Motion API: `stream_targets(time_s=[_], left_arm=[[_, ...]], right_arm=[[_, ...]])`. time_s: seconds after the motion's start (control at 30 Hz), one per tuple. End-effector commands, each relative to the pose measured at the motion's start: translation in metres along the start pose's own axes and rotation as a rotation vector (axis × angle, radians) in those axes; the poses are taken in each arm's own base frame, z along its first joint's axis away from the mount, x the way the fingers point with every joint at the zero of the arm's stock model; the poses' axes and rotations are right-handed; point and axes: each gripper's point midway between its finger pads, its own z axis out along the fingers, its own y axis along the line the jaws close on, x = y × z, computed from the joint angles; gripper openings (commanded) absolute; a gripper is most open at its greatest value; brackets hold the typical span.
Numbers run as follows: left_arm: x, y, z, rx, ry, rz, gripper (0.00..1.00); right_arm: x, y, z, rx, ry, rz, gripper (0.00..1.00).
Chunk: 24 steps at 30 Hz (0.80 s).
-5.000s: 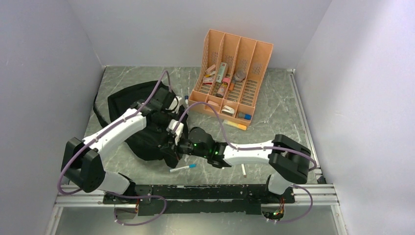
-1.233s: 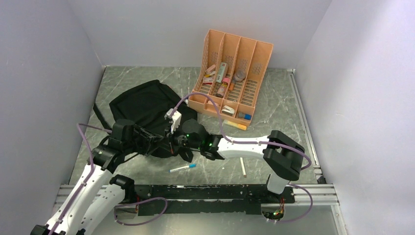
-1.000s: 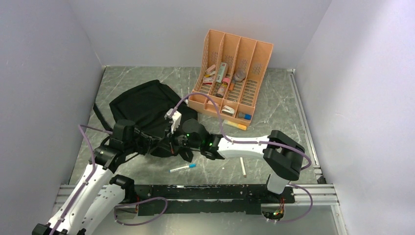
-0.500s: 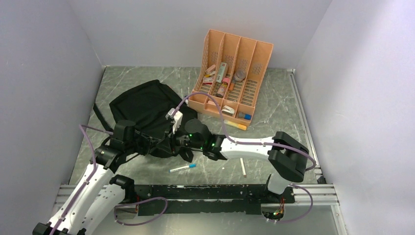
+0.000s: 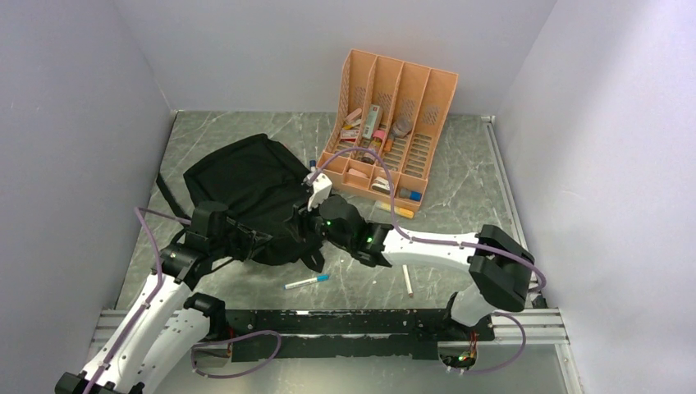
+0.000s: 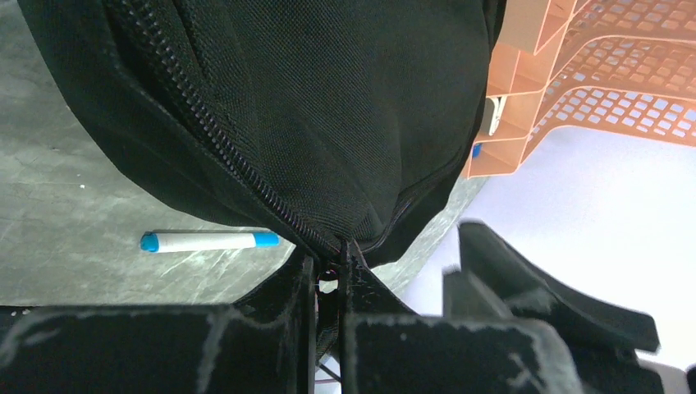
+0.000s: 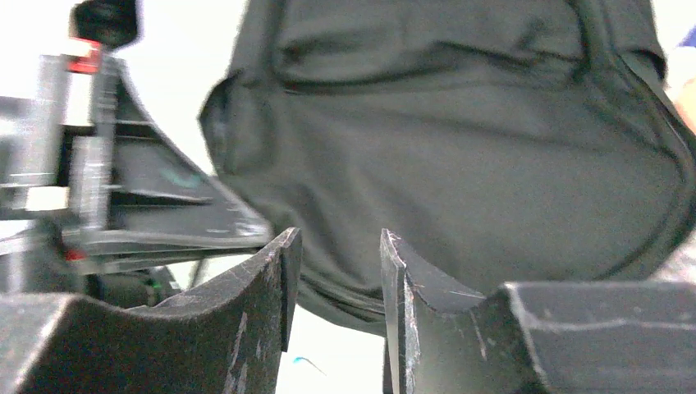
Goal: Pack the student bag
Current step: Zip the student bag at the center of the board.
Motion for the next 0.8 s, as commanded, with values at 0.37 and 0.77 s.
stream_targets(time_s=[0.37, 0.77], left_arm=[[0.012, -0.003, 0.002, 0.045, 0.072, 0.119, 0.05], [0.014, -0.002, 0.003, 0.040, 0.091, 0.158, 0.05]], right_arm=[[0.014, -0.029, -0.017, -0.058, 0.057, -0.313, 0.65], [0.031, 0.000, -0.034, -0.656, -0.046, -0.867, 0.74]])
